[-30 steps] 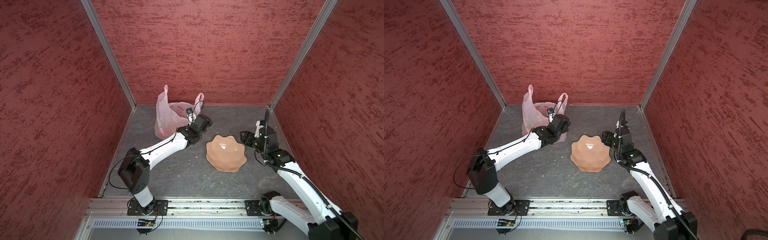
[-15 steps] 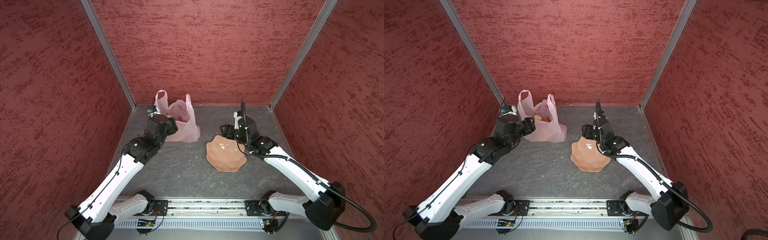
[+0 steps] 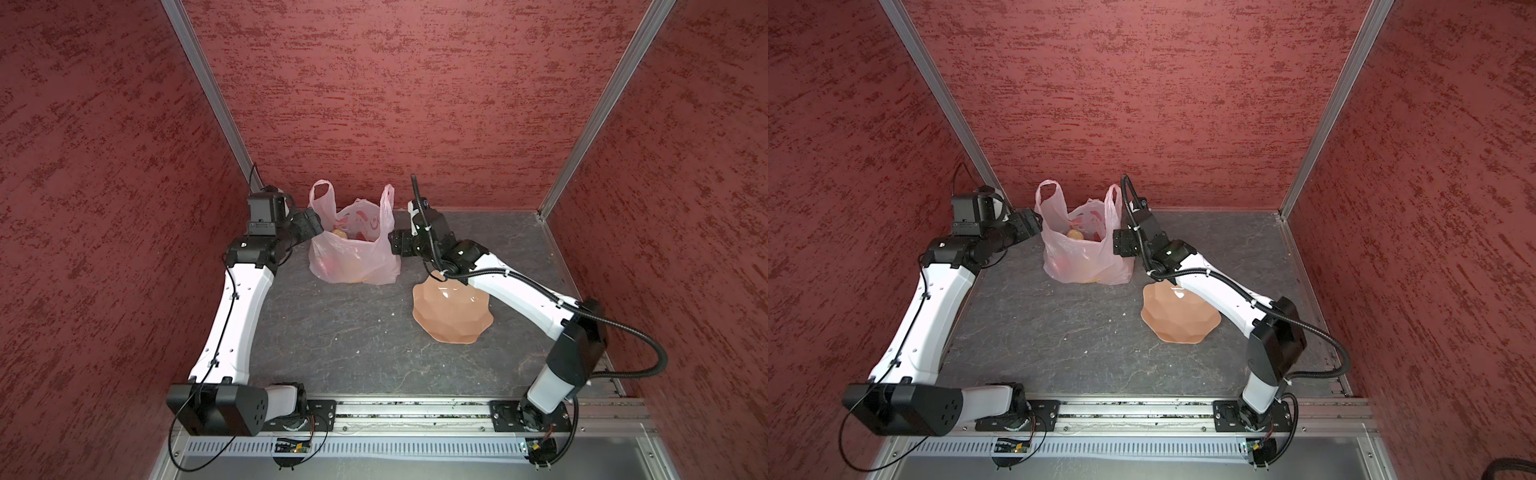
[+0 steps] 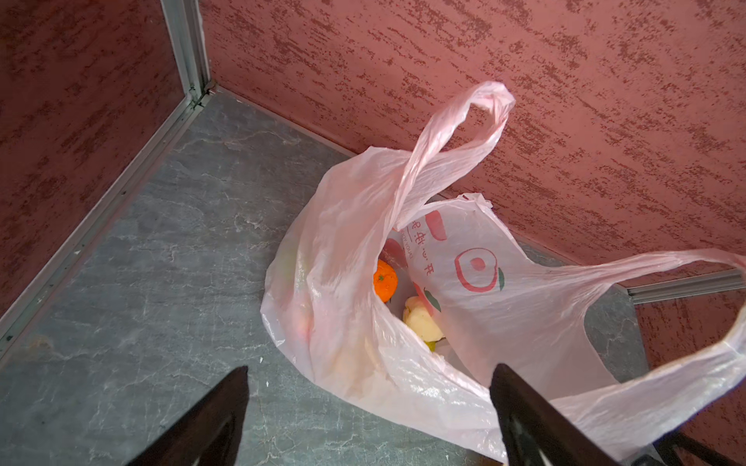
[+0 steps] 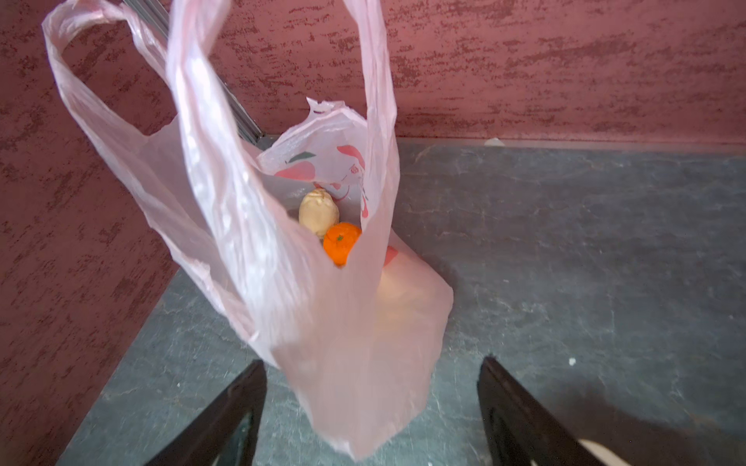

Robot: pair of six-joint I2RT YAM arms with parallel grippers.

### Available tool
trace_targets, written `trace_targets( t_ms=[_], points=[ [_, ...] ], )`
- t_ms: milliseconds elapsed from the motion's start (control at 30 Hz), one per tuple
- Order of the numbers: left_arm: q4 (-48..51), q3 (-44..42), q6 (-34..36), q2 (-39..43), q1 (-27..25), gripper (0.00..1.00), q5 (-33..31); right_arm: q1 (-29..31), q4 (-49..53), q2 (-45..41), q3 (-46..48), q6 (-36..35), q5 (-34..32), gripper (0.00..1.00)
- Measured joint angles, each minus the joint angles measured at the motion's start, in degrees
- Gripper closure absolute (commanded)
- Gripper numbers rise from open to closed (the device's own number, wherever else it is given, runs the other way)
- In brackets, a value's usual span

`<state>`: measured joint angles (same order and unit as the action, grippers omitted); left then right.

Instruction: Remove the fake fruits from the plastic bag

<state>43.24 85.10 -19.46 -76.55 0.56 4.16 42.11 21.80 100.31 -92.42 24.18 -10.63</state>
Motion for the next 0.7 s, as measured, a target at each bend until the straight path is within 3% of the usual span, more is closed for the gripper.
trace_targets(
  t_ms=[300, 400, 600, 700],
  points=[
    [-8.24, 2.34, 4.02, -9.57, 3.61, 0.11, 7.21, -0.28, 0.92, 12.57, -14.36, -0.37, -2.05, 0.15],
    [-10.97, 2.38, 4.98, -12.87, 3.89, 0.18, 8.5, -0.5, 1.22, 16.76, -19.12, 0.26, -2.08, 0.18],
    [-14.86, 4.9, 5.42, -20.37, 4.28, 0.42, 10.38, -1.14, 1.88, 21.44, -23.12, 1.33, -1.62, 0.4],
    [-16.74, 5.9, 5.2, -22.64, 4.33, 0.59, 10.84, -1.44, 2.19, 21.97, -23.17, 1.49, -1.49, 0.54]
  ],
)
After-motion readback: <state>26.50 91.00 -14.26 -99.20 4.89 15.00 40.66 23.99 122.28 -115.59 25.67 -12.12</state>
